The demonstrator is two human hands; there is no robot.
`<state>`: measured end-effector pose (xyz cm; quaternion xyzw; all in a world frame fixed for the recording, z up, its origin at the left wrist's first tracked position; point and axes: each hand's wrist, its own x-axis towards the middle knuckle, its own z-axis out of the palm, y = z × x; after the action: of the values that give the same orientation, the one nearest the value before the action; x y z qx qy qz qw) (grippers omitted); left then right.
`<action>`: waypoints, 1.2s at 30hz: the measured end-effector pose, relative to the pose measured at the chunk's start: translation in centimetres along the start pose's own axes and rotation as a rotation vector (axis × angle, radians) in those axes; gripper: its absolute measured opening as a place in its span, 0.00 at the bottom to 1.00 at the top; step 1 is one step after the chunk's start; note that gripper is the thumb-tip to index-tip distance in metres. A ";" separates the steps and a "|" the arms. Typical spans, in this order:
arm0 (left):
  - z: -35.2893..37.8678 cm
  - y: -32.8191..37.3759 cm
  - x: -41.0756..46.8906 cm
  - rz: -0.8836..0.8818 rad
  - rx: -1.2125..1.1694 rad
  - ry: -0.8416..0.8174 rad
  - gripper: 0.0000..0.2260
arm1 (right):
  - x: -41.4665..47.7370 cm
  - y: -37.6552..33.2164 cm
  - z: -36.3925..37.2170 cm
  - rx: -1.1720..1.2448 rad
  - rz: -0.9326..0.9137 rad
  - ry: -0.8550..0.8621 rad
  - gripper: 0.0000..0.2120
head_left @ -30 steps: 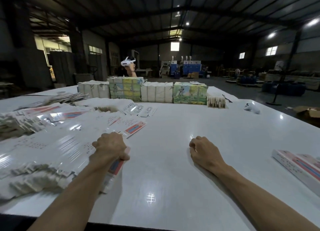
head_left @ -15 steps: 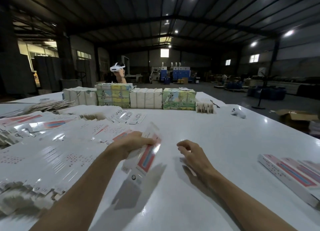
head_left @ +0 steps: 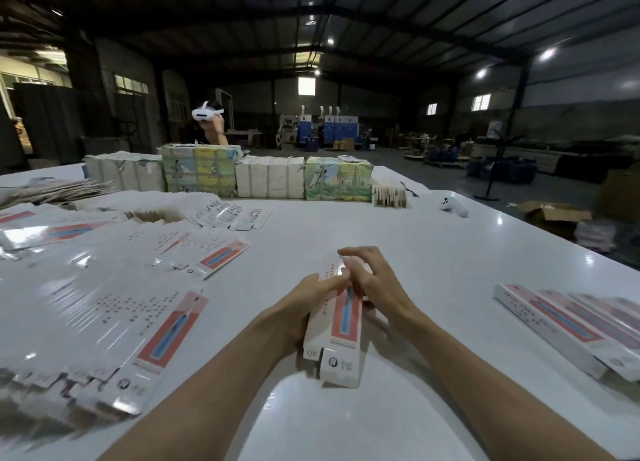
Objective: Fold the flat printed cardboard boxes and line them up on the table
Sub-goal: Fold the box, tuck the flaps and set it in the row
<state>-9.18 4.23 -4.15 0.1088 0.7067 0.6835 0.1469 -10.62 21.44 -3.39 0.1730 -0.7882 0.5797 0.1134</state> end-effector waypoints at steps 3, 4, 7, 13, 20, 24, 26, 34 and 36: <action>0.1 0.2 -0.4 -0.018 -0.069 -0.017 0.29 | 0.0 -0.1 0.2 -0.068 -0.010 -0.032 0.12; 0.2 0.5 -0.5 -0.035 -0.100 -0.007 0.30 | 0.0 -0.3 0.2 -0.057 -0.001 -0.035 0.11; 0.6 0.7 -0.5 -0.052 -0.177 0.065 0.32 | 0.1 -0.5 -0.2 -0.017 -0.010 0.002 0.07; 0.8 0.5 -0.4 -0.044 -0.189 0.040 0.32 | 0.5 -1.0 -1.2 0.282 0.078 -0.101 0.15; 1.9 0.2 0.1 -0.054 -0.372 -0.025 0.31 | 0.4 -1.4 -0.6 0.590 0.164 -0.057 0.14; 1.3 0.0 0.4 -0.054 -0.558 -0.004 0.30 | 0.4 -0.8 0.0 0.580 0.202 -0.043 0.20; 1.1 0.0 0.5 -0.048 -0.635 -0.013 0.29 | 0.2 -0.4 0.3 0.489 0.182 -0.082 0.22; 1.3 -0.5 0.4 -0.011 -0.437 0.152 0.28 | -0.1 -0.8 0.1 0.511 0.117 -0.050 0.27; 1.9 -0.1 0.2 0.041 -0.395 0.227 0.23 | 0.0 -0.7 -0.2 0.519 0.102 -0.058 0.27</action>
<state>-8.64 6.09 -4.34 0.0146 0.5686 0.8194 0.0707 -10.32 21.40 -2.68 0.1729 -0.6236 0.7623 0.0134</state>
